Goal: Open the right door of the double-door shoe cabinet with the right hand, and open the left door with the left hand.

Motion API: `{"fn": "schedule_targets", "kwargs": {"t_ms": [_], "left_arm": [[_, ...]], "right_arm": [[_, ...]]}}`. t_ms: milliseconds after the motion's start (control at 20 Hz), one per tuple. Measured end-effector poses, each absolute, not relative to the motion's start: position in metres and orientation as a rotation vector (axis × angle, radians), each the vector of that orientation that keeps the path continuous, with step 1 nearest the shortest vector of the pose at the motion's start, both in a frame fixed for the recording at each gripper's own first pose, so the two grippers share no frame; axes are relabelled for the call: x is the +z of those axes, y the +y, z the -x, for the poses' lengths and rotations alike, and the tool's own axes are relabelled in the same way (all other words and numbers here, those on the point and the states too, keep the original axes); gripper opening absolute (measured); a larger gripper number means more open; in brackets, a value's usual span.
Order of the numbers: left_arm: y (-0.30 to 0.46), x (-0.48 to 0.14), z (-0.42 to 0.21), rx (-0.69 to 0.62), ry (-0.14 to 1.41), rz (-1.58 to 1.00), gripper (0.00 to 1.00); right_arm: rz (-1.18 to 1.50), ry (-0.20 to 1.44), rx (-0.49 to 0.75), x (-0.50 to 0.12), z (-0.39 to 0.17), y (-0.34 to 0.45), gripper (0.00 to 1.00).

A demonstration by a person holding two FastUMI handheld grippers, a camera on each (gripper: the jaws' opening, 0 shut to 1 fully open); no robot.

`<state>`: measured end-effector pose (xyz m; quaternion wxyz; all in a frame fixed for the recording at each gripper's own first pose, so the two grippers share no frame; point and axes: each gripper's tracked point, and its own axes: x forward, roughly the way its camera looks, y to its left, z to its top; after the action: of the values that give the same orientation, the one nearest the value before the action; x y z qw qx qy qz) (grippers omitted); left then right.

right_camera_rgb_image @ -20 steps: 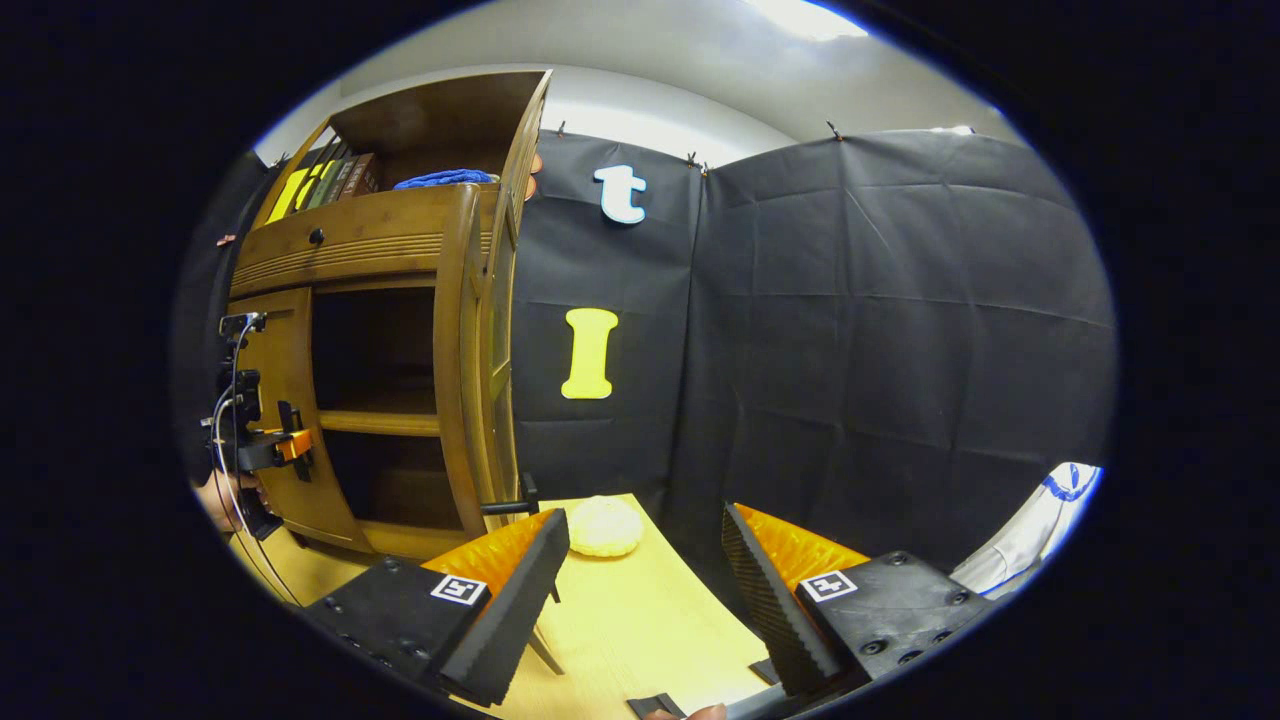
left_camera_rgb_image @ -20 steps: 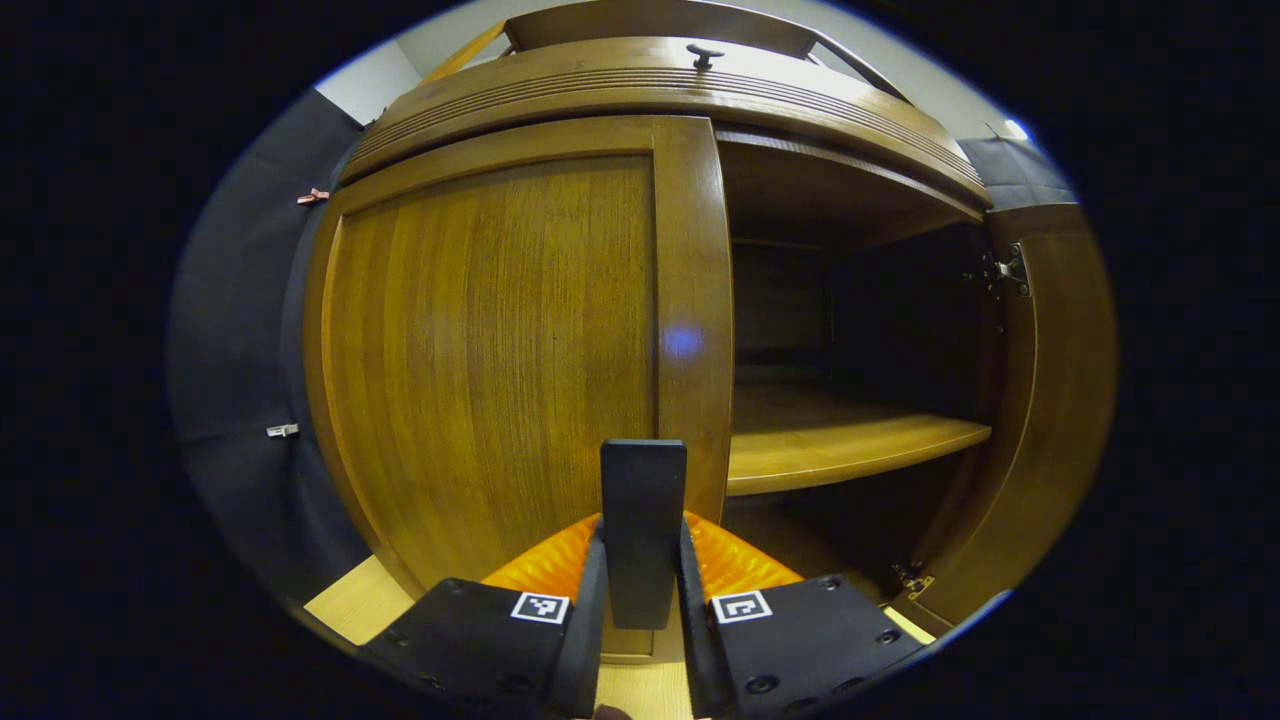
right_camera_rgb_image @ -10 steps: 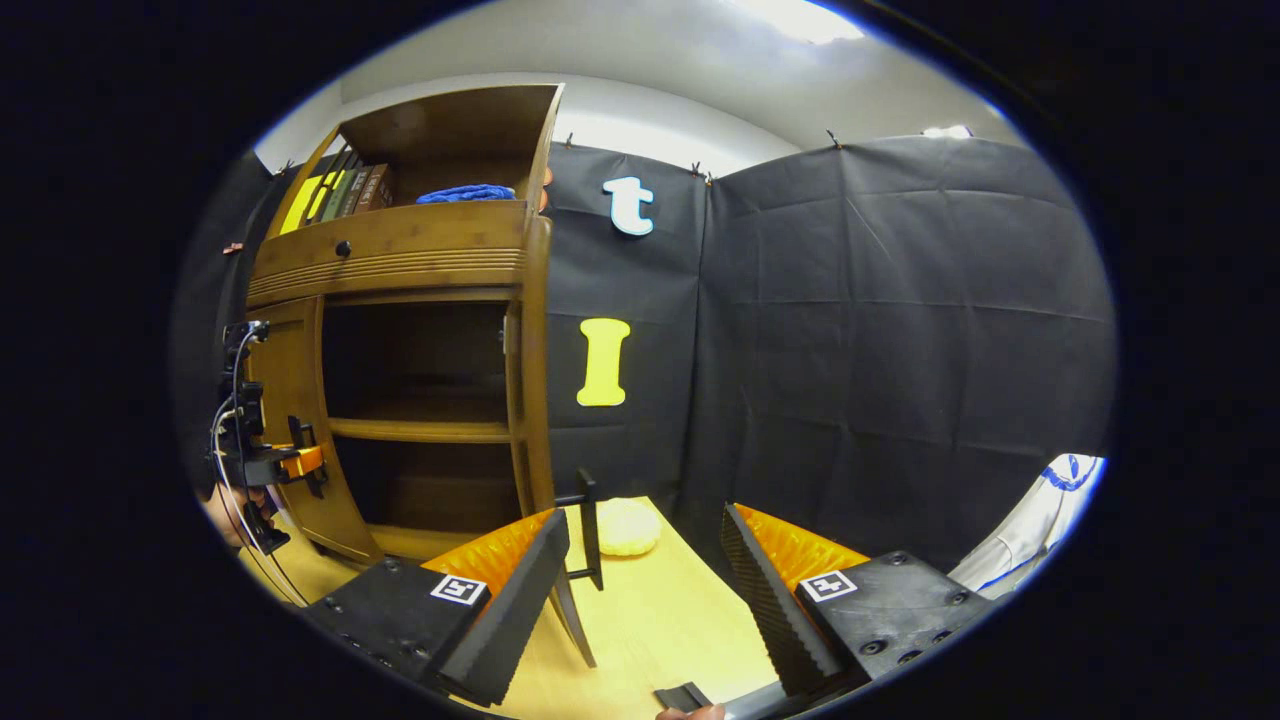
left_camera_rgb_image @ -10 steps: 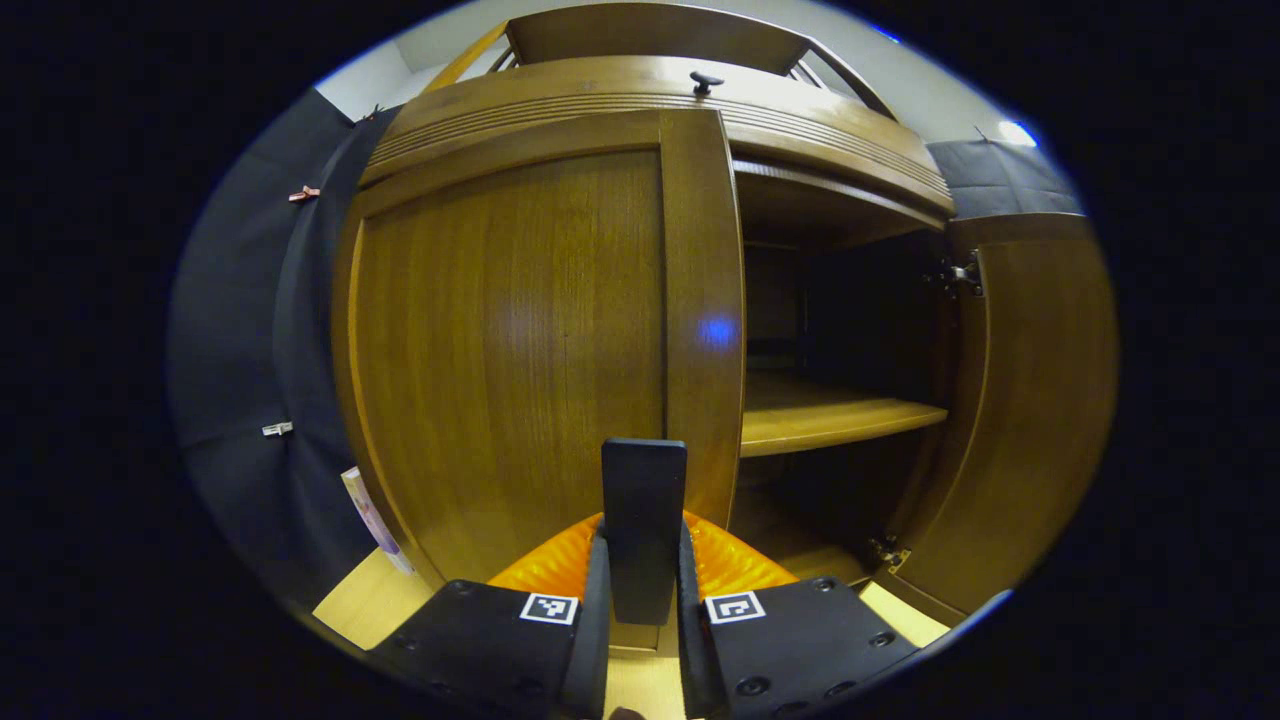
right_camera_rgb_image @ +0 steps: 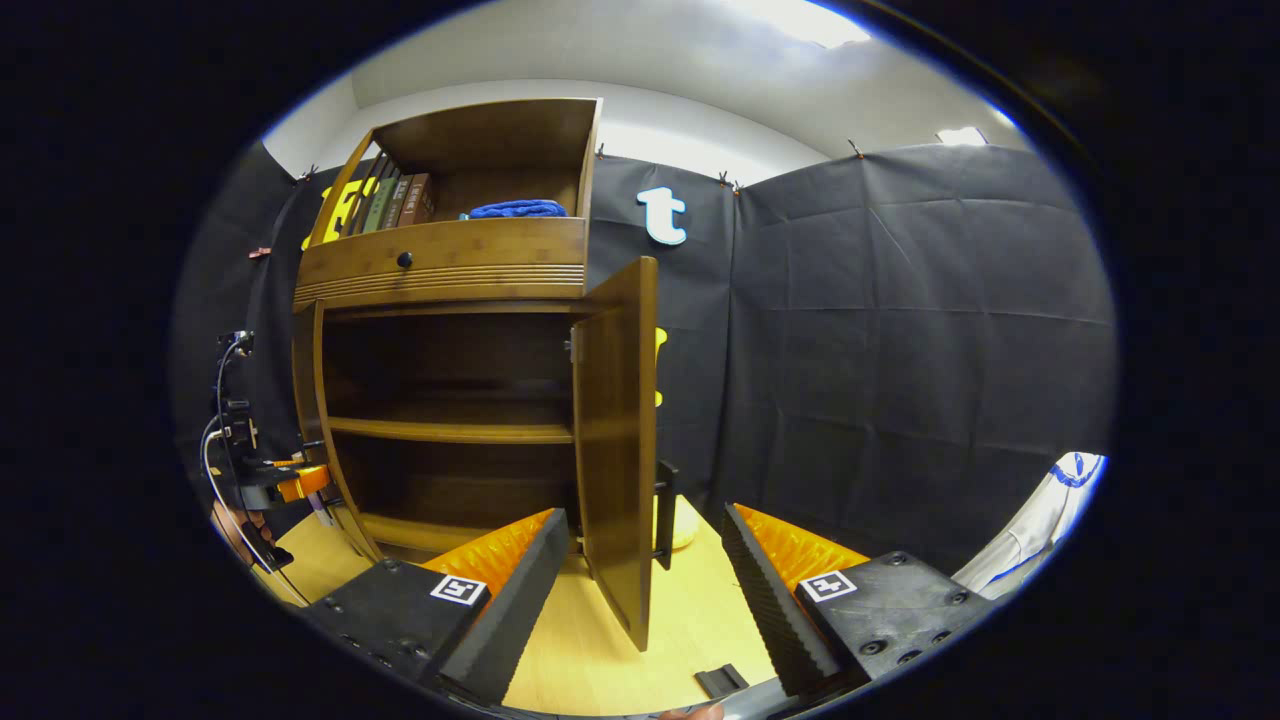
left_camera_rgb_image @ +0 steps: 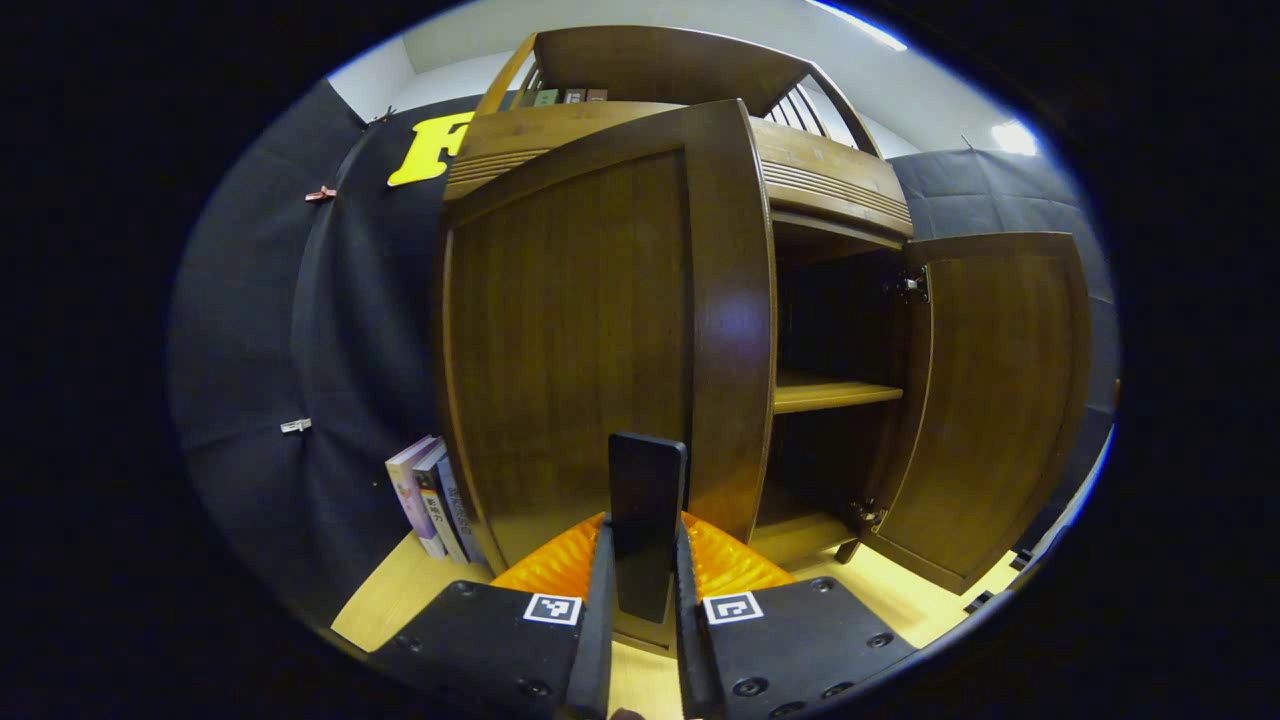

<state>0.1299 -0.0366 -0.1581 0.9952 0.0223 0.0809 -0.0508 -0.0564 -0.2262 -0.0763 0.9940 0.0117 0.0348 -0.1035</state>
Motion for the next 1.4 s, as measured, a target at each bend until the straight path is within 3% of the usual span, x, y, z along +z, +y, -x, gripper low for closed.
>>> {"fn": "schedule_targets", "kwargs": {"t_ms": [100, 600, 1350, 1400], "left_arm": [[-0.021, -0.159, -0.115, -0.081, 0.162, -0.044, 0.28], [0.056, -0.156, -0.071, 0.039, 0.168, -0.025, 0.19], [0.128, -0.139, -0.053, 0.087, 0.123, -0.042, 0.08], [0.132, -0.138, -0.046, 0.087, 0.123, -0.04, 0.08]], "right_arm": [[-0.026, 0.075, -0.18, -0.077, 0.062, -0.212, 0.99], [-0.029, 0.082, -0.079, -0.079, 0.077, -0.157, 0.98], [-0.072, 0.065, -0.023, -0.076, 0.077, -0.108, 0.96], [-0.075, 0.066, -0.022, -0.076, 0.079, -0.107, 0.99]]}}
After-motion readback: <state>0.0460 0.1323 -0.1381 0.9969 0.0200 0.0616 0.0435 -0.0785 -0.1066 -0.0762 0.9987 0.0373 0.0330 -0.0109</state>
